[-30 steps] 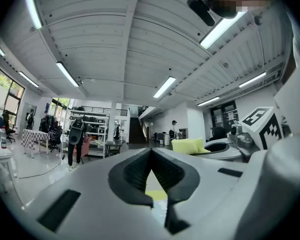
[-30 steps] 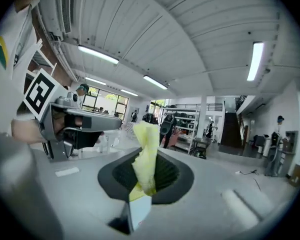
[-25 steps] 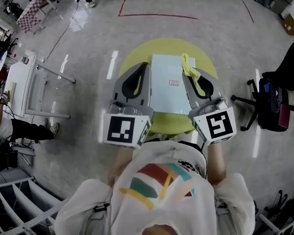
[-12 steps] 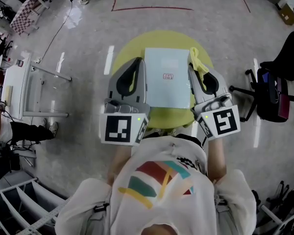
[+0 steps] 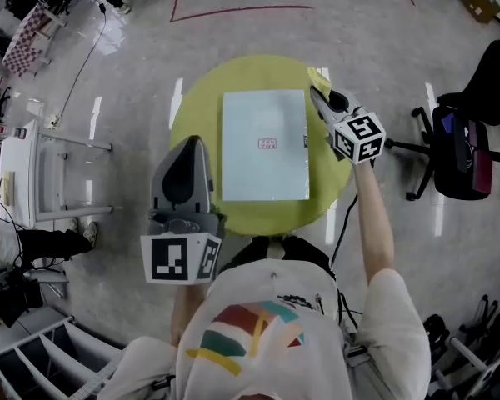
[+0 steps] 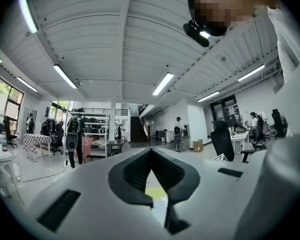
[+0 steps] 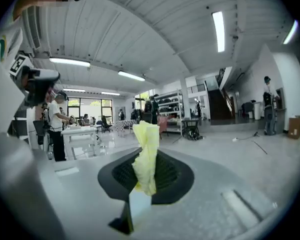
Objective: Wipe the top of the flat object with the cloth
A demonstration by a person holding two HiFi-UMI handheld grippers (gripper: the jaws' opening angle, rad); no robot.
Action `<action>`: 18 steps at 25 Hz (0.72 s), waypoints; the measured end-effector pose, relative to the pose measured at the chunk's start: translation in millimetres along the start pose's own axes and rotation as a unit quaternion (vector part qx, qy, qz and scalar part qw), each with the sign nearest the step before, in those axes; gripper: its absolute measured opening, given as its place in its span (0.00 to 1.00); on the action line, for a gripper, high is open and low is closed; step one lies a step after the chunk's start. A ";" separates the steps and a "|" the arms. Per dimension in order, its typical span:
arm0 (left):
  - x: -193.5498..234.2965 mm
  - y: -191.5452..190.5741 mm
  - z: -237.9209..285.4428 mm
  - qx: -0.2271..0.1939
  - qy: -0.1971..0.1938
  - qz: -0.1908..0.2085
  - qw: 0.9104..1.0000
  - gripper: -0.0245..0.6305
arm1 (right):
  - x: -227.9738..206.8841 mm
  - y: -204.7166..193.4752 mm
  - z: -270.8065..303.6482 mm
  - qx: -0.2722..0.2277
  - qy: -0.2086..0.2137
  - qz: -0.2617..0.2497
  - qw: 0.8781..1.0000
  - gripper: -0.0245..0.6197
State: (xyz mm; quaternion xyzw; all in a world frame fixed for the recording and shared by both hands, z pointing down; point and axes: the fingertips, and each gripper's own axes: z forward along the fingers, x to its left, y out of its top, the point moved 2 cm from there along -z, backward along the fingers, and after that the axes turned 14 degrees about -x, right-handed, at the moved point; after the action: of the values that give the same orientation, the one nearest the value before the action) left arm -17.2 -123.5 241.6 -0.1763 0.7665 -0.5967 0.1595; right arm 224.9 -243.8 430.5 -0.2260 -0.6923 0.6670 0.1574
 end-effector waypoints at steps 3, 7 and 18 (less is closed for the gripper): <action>6.9 -14.2 -5.1 0.032 0.014 0.014 0.999 0.06 | -33.7 -64.9 12.5 0.067 0.004 0.032 0.997 0.08; 13.7 -38.0 -12.2 0.073 0.028 0.027 0.997 0.06 | -46.0 -121.4 20.7 0.138 0.028 0.062 0.988 0.08; 8.9 -50.9 -9.1 0.097 0.020 0.054 0.994 0.06 | -26.0 -147.5 -0.3 0.157 0.066 0.121 0.978 0.08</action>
State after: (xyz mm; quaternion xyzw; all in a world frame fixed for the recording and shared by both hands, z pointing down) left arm -25.2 -131.2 292.9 -0.1061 0.7162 -0.6624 0.1923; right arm 231.9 -258.4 579.5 -0.3239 -0.5344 0.7653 0.1545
